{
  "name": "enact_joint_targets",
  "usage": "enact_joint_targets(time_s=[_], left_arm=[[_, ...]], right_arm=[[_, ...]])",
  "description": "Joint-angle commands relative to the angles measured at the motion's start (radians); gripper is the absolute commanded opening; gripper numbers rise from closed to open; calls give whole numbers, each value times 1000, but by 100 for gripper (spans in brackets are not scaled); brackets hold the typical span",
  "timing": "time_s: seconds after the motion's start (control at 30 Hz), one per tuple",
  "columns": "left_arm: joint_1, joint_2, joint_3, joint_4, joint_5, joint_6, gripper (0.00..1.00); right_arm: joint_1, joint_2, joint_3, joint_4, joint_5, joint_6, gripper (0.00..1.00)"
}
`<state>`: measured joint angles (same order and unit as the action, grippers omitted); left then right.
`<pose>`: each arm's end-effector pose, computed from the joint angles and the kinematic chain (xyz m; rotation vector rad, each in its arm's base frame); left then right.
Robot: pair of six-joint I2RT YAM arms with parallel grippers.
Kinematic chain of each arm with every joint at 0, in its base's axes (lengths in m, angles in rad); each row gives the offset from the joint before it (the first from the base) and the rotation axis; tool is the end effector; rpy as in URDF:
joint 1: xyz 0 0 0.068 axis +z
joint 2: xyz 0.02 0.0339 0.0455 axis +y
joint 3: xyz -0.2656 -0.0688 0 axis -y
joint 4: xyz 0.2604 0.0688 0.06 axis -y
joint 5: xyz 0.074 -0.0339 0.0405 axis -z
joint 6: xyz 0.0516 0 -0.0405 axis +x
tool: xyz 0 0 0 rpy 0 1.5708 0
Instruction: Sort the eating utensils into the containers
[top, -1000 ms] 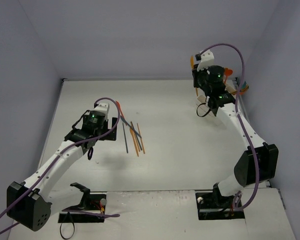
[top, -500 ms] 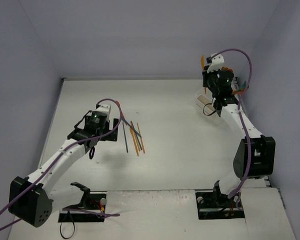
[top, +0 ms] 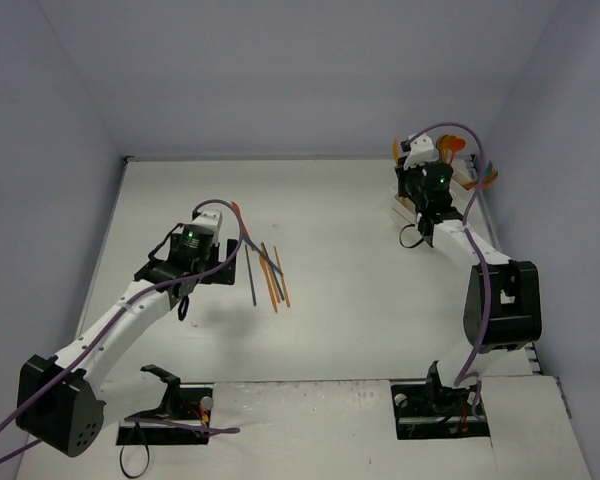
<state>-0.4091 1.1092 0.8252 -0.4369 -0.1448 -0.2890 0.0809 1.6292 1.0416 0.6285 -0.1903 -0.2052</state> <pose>0.2437 -0.0976 0.2534 0.0624 2.2896 -0.1983 0.4079 0.0429 0.2893 -0.3671 1.4862 0.0465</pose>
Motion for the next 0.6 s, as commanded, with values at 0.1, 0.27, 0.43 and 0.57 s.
enact_joint_targets(time_s=[0.1,0.27,0.43,0.57], left_arm=[[7,-54,-12,50,7,-12,97],[6,-58,-11,51,13,-20,97],[6,-64,-9,61,23,-42,97],[6,-71,2,58,39,-95,97]], right_arm=[[-12,1,-18,171,23,-11,2],[-10,-28,-59,172,40,4,10],[-8,-106,-90,144,44,14,21],[-5,-194,-79,61,32,29,36]])
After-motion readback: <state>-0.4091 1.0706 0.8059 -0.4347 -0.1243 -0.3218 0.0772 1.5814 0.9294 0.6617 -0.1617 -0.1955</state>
